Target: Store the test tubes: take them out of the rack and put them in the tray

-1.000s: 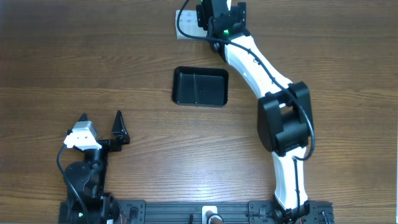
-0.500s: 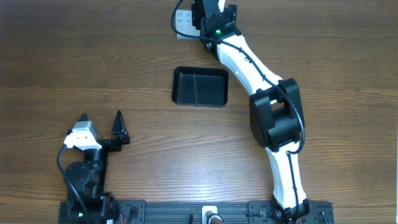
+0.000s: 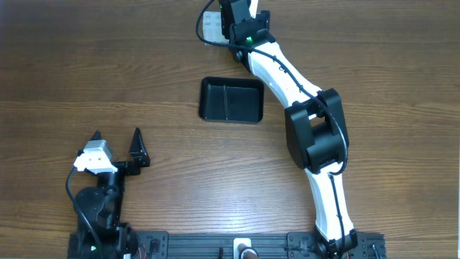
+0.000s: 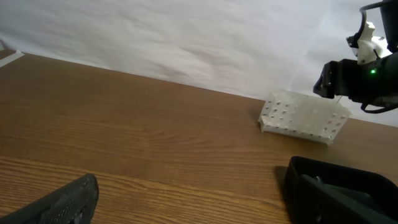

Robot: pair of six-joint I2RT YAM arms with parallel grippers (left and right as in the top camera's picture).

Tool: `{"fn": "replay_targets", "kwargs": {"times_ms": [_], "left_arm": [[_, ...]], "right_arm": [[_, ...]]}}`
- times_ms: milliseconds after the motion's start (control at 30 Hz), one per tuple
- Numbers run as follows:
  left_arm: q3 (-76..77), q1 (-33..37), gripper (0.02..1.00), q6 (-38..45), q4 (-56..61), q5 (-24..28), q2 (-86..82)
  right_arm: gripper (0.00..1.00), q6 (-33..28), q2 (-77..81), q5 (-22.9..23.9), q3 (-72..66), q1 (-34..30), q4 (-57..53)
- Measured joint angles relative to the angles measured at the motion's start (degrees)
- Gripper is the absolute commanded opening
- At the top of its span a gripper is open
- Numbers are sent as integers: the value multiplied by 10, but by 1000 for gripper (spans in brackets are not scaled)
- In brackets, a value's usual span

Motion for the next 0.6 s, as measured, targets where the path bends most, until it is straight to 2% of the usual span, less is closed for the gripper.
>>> {"fn": "replay_targets", "kwargs": {"times_ms": [233, 400, 600], "left_arm": [[0, 0, 998, 0, 0, 0, 0], [0, 0, 998, 0, 0, 0, 0], [0, 0, 998, 0, 0, 0, 0]], "right_arm": [[776, 0, 7, 3, 0, 0, 0], [744, 1, 13, 3, 0, 0, 0], [579, 1, 14, 3, 0, 0, 0]]}}
